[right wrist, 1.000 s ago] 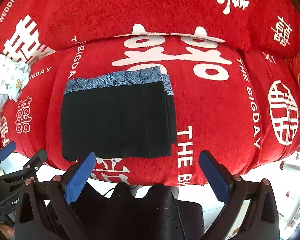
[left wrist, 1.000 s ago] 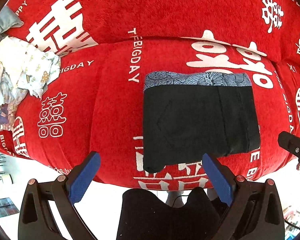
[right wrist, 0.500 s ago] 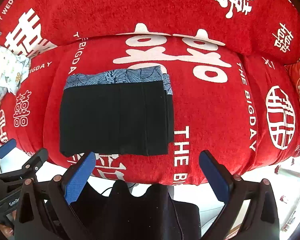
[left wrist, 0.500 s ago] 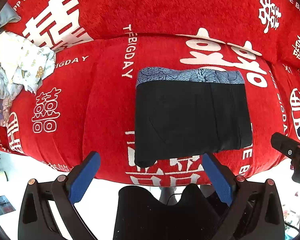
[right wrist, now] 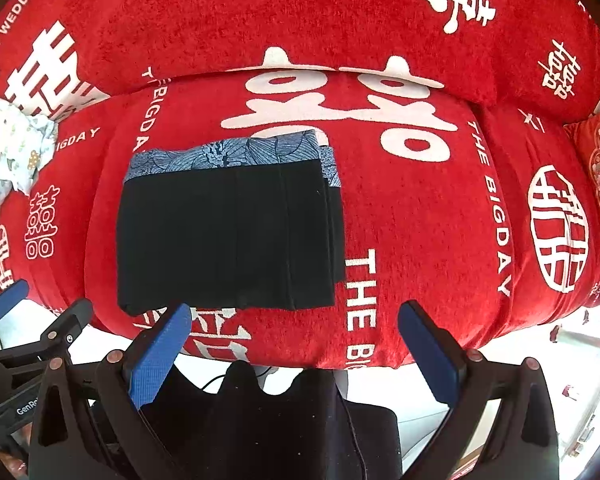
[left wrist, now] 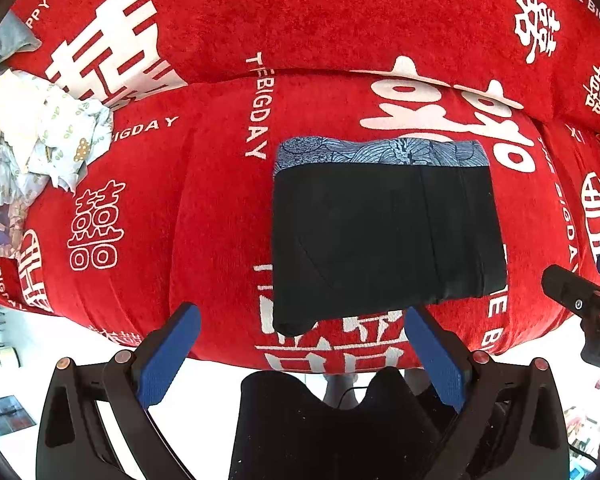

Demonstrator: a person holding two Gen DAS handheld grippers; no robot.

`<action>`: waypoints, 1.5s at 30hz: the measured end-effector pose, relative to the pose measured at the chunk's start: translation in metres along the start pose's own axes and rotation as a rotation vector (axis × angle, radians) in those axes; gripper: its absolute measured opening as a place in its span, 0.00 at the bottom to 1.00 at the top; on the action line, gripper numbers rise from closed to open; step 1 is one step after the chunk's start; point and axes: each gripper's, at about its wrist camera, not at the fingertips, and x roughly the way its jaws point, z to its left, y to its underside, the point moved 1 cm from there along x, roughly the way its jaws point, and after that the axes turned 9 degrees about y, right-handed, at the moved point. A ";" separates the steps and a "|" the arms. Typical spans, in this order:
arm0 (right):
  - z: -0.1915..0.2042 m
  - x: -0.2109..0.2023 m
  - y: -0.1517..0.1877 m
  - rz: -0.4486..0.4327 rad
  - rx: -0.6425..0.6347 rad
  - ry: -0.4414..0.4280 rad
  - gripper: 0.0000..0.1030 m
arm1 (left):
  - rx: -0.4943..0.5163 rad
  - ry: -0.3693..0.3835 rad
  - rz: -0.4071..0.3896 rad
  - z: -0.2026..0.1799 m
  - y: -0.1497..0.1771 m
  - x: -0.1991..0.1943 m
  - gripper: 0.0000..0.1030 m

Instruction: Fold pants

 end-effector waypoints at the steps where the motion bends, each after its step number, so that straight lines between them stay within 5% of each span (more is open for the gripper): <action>1: 0.001 0.000 0.000 0.001 -0.001 0.002 1.00 | -0.002 -0.001 0.000 0.000 0.000 0.000 0.99; 45: 0.004 0.004 0.000 0.004 -0.028 0.013 1.00 | 0.035 0.002 -0.013 -0.003 0.000 0.001 0.99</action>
